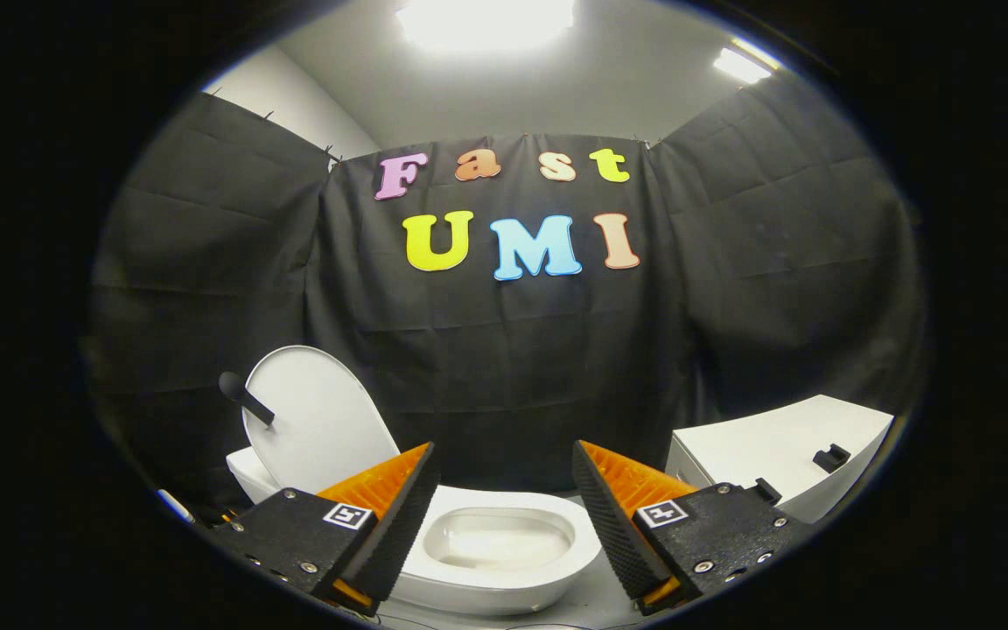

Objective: Open the toilet lid.

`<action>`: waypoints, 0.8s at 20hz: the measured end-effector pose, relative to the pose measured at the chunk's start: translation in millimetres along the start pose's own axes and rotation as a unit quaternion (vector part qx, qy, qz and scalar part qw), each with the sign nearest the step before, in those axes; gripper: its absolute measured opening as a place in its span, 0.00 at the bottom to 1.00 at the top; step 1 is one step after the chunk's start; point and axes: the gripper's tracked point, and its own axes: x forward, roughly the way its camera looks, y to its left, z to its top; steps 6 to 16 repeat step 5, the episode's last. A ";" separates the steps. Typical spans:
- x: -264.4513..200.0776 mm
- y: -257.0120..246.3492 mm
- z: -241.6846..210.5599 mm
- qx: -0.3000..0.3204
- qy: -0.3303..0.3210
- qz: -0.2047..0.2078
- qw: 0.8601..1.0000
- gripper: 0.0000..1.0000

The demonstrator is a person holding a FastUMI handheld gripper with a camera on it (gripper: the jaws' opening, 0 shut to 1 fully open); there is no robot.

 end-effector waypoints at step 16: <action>-0.9 -4.2 -18.1 0.011 0.012 -0.010 1.000 0.94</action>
